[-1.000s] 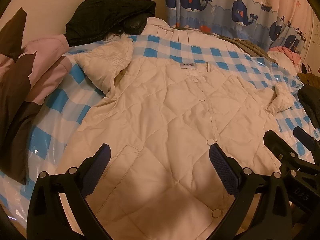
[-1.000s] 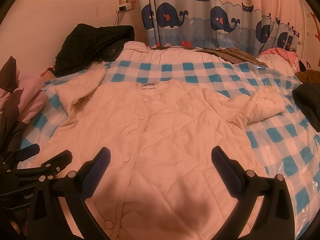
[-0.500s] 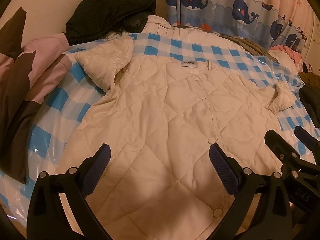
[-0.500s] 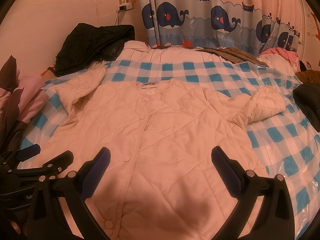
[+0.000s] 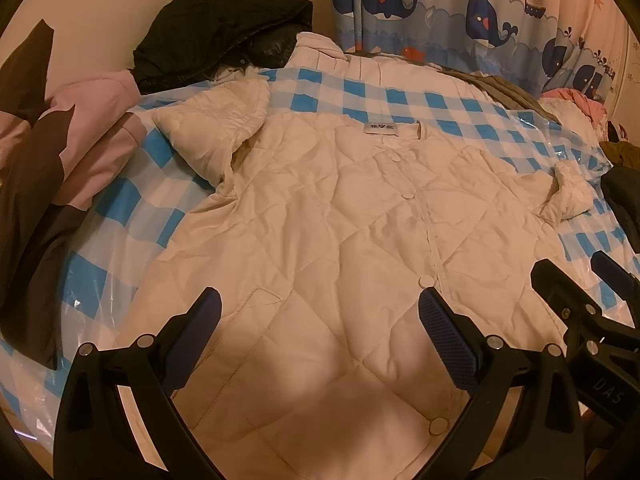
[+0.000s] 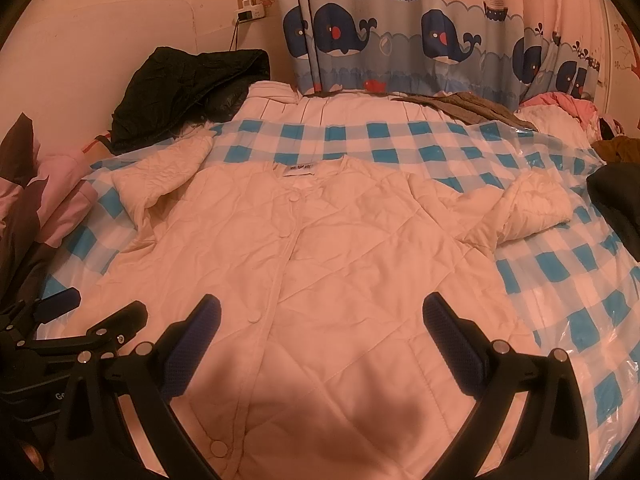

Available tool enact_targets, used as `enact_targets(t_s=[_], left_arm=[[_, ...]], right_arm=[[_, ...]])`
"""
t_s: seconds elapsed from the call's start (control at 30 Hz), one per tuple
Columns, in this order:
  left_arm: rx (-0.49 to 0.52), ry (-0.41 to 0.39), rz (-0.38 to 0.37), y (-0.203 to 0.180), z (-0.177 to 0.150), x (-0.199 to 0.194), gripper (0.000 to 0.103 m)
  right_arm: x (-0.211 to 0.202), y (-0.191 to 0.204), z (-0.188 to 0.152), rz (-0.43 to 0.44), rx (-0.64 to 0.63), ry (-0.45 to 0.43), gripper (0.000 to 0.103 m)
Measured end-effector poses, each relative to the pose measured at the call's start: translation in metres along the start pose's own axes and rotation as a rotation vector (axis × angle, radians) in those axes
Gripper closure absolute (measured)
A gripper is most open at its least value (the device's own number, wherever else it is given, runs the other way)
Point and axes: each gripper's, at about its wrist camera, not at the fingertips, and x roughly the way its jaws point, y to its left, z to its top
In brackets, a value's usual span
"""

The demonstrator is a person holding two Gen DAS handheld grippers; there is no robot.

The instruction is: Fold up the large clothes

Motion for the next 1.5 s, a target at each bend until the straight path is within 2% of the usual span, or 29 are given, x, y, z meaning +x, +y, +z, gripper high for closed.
enact_targets(t_s=[0.87,0.93,0.97,1.03,1.07,1.17,1.23,1.37,1.43,1.5], left_arm=[[-0.010,0.002,-0.012,0.003,0.005,0.002,0.008],[-0.010,0.001,-0.023,-0.001,0.006,0.002,0.008],[-0.007,-0.003,-0.025,-0.005,0.006,0.001,0.008],[-0.002,-0.008,-0.026,-0.014,0.006,0.003,0.008],[-0.001,-0.006,-0.029,-0.015,0.006,0.004,0.008],[-0.003,0.012,-0.040,-0.022,0.006,0.010,0.008],[0.003,0.020,-0.051,-0.028,0.004,0.012,0.008],[0.042,0.013,-0.060,-0.044,0.000,0.009,0.008],[0.056,0.011,-0.061,-0.050,-0.001,0.009,0.008],[0.060,0.020,-0.064,-0.054,-0.002,0.013,0.008]], right_arm=[[-0.001,-0.002,-0.002,-0.001,0.027,0.006,0.006],[-0.002,-0.007,-0.003,0.025,0.041,0.018,0.006],[-0.001,-0.014,-0.002,0.067,0.055,0.039,0.006],[0.006,-0.034,0.004,0.205,0.119,0.118,0.006],[0.005,-0.045,0.006,0.230,0.162,0.121,0.006],[-0.010,-0.100,0.024,0.252,0.278,0.071,0.006],[-0.016,-0.155,0.038,0.263,0.352,0.035,0.006],[-0.003,-0.264,0.054,0.194,0.488,0.034,0.006],[0.015,-0.312,0.054,0.235,0.604,0.075,0.006],[0.042,-0.359,0.048,0.323,0.749,0.097,0.006]])
